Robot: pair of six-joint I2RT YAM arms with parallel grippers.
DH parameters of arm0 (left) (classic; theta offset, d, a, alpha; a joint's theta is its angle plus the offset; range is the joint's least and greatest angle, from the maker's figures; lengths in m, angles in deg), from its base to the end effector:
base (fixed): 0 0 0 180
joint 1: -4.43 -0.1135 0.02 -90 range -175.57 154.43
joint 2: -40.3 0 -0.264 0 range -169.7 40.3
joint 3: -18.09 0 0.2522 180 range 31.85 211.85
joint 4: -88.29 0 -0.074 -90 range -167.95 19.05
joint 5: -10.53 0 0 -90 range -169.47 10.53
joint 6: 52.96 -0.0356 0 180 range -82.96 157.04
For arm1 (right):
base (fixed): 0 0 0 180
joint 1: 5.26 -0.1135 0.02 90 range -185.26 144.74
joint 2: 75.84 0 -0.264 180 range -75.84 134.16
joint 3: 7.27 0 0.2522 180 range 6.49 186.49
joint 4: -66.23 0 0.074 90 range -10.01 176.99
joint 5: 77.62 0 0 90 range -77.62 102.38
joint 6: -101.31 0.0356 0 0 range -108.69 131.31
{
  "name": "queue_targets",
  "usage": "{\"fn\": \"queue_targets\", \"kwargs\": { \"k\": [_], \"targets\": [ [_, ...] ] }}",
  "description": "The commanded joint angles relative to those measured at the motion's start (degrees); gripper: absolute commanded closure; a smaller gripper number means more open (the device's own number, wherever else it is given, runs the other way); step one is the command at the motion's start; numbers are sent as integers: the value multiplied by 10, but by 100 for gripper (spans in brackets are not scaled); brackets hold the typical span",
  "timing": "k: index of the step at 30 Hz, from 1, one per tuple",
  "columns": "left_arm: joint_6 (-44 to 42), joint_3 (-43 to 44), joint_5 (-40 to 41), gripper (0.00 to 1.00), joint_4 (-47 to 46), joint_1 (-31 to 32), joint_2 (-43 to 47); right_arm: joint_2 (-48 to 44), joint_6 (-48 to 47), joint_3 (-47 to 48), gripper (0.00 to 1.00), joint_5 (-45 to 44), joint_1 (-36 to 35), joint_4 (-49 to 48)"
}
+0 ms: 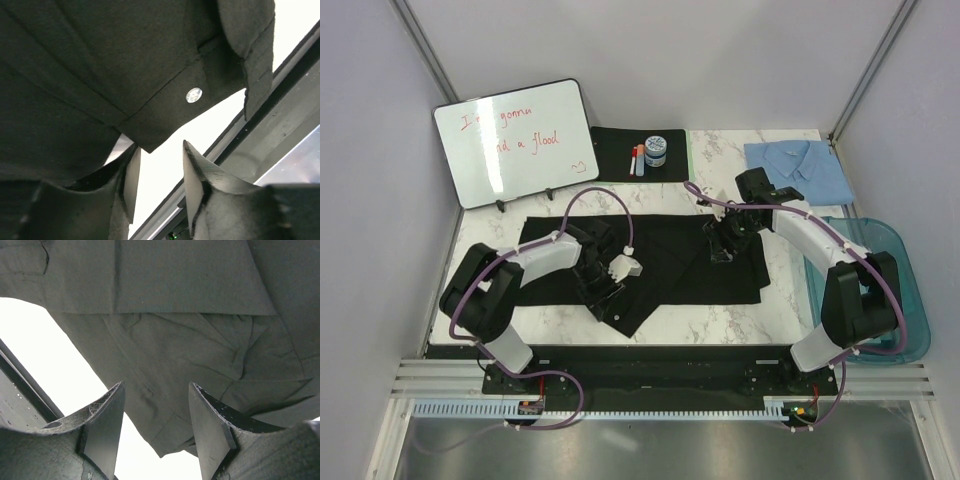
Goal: Fold and stack the long sleeve shirts
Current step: Fold the shirt
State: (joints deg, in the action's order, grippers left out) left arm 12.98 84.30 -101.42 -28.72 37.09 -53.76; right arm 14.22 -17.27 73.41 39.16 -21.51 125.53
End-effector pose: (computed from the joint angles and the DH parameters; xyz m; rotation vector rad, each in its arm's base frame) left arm 0.2118 -0.1516 0.1520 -1.4415 -2.6795 0.5867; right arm 0.2908 0.1015 0.2379 -1.1277 2.4205 0.5774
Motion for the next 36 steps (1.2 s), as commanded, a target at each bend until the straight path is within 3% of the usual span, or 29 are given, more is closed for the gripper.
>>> {"fn": "queue_targets", "kwargs": {
  "k": [1,2,7,10,13,17,22,26,36],
  "targets": [
    [28,21,27,61,-9,2,-2,-9,-13,11,42,-14,4,21],
    [34,22,41,62,-9,2,-2,-9,-13,11,43,-16,5,24],
    [49,27,53,44,-10,1,0,-16,-16,6,43,-9,8,32],
    [58,35,42,43,-9,4,-4,-16,-17,7,43,-10,10,32],
    [52,37,22,48,-16,10,3,-16,-17,7,43,-10,11,32],
    [48,38,17,68,-16,18,-2,-14,-20,3,43,-23,12,32],
    [48,39,24,75,-12,18,-17,3,-25,10,50,-70,15,43],
    [49,41,25,98,-3,18,-13,14,-28,12,56,-89,25,53],
    [-6,66,72,98,79,11,79,25,-24,2,62,-107,31,68]
  ]
}}
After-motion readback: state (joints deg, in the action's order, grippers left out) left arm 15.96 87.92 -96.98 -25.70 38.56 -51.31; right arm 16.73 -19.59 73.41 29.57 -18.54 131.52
